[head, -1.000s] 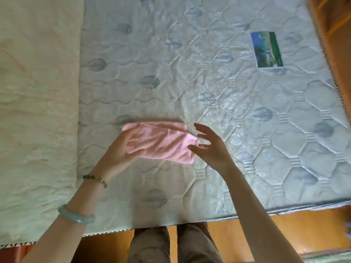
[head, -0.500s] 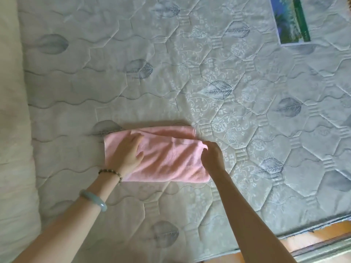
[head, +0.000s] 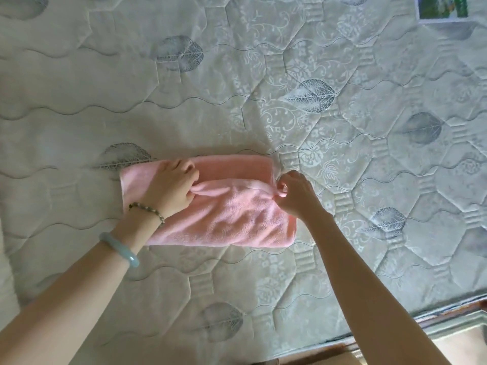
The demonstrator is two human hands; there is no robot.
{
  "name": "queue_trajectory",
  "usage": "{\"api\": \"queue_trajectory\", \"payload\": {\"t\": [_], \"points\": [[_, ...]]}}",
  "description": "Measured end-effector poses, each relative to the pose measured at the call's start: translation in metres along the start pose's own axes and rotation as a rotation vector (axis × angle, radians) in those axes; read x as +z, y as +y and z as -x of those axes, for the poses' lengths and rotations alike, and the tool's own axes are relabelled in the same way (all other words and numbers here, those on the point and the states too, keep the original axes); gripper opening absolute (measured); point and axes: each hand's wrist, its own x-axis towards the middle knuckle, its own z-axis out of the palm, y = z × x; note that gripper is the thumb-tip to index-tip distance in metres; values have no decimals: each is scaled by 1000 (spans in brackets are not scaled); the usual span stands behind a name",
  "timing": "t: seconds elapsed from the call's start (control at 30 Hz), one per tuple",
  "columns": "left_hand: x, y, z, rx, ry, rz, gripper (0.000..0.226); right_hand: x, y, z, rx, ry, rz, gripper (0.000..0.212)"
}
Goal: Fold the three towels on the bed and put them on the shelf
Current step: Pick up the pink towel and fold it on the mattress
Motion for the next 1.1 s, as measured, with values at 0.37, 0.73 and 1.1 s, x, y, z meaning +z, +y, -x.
{"api": "queue_trajectory", "payload": {"t": [0.37,0.73,1.1], "points": [[-26,-12,67,-117,-17,113,16,-24,14,50,57,19,-139,19],[-26,-13,102,-114,90,126,32,-6,-29,37,-39,134,-175,21],[-5,-36,88,-290,53,264,21,9,-28,0,-99,-18,13,8]]}}
